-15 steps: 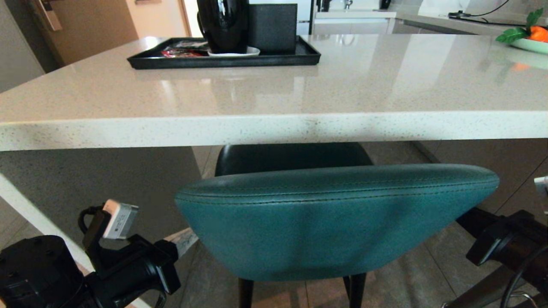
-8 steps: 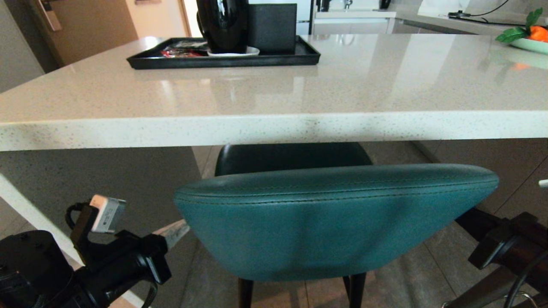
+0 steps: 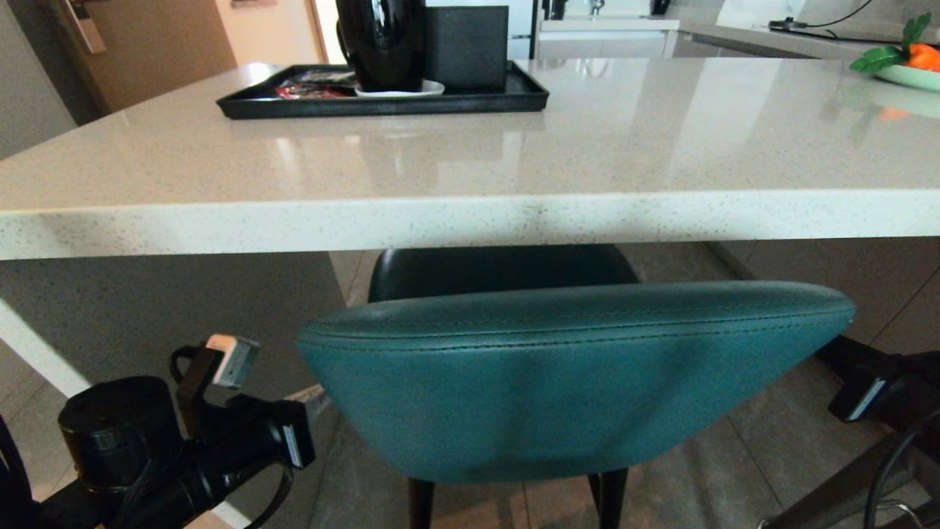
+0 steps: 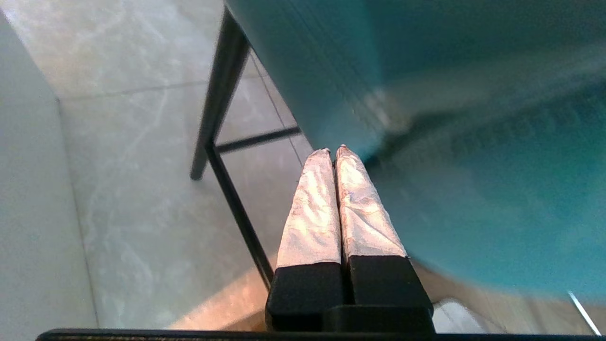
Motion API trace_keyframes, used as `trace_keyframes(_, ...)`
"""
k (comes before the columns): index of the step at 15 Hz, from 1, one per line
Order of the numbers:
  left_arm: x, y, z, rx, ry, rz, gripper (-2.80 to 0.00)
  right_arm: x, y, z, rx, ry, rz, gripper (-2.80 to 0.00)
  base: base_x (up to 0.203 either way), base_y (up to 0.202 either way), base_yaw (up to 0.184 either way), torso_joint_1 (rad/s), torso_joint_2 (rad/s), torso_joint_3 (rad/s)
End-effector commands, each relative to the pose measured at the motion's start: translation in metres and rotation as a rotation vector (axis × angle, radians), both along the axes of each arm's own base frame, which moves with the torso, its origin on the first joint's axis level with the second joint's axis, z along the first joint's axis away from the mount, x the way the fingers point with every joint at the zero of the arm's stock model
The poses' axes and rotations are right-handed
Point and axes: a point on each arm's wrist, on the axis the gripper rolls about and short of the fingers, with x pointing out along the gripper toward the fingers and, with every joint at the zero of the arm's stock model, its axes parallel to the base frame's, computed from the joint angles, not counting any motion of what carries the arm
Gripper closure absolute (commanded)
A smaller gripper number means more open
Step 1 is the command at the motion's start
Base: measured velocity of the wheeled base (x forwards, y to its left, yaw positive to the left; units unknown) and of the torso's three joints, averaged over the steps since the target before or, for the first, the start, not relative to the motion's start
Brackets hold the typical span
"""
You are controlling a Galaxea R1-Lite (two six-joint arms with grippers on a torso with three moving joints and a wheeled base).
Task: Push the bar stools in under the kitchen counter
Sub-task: Pull the blue chair out from under the dining table
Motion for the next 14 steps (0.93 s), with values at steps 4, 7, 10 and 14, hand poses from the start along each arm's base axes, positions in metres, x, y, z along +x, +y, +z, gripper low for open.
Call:
trace_keyframes(4, 0.022, -0.006, 0.009, -0.026, -0.071, 0.01, 0.0, 0.033, 0.003, -0.007, -0.008, -0.06, 0.014, 0.0, 0.0, 0.0, 0.0, 0.0, 0.0, 0.0)
trace_keyframes(7, 0.032, -0.006, 0.008, -0.022, -0.078, 0.026, 0.0, 0.039, 0.016, -0.011, -0.01, -0.078, 0.076, 0.0, 0.0, 0.0, 0.0, 0.0, 0.0, 0.0)
trace_keyframes(10, 0.046, -0.01, 0.015, -0.037, -0.127, 0.029, 0.0, 0.041, 0.031, -0.011, -0.01, -0.083, 0.141, 0.0, 0.0, 0.0, 0.0, 0.0, 0.0, 0.0)
trace_keyframes(14, 0.044, -0.016, 0.017, -0.03, -0.144, 0.005, 0.0, 0.039, 0.036, -0.01, -0.008, -0.09, 0.163, 0.0, 0.0, 0.0, 0.0, 0.0, 0.0, 0.0)
